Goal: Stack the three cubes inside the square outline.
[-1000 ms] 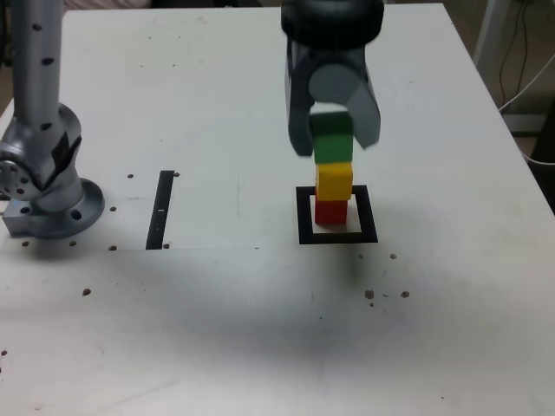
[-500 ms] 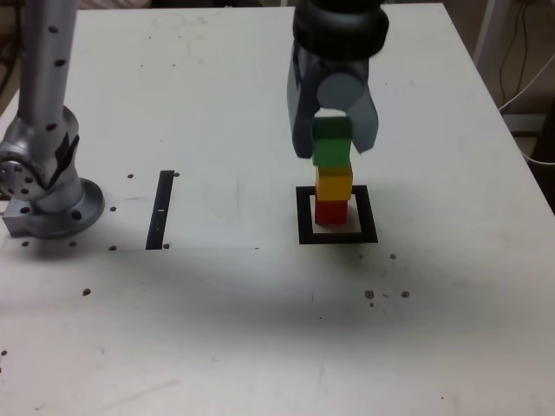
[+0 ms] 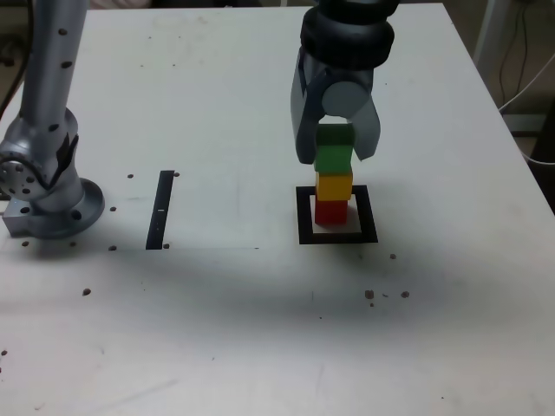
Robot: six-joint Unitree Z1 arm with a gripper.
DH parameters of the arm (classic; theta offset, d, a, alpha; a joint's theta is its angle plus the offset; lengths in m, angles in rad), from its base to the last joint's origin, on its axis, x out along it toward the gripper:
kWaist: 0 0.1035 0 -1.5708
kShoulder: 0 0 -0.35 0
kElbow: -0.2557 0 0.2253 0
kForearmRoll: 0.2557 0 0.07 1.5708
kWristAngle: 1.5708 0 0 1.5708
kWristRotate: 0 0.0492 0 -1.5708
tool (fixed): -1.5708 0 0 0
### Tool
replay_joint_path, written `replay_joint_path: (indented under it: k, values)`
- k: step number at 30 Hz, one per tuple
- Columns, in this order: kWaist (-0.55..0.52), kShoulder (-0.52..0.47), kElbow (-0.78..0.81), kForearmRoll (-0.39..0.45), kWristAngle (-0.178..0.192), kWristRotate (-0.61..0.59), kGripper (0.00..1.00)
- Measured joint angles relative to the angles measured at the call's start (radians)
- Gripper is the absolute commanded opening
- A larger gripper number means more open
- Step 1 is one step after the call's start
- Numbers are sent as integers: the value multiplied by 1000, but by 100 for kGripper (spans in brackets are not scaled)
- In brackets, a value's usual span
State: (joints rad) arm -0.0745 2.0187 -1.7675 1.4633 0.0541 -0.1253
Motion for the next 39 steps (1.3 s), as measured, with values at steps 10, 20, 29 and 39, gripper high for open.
replay_joint_path:
  k: [10,20,29,39]
  values:
    - [1,0,3,-3,-13,0,44]
    - [4,7,8,-4,-14,1,55]
    - [12,15,8,-14,-7,13,71]
    - [12,13,9,-16,-4,13,99]
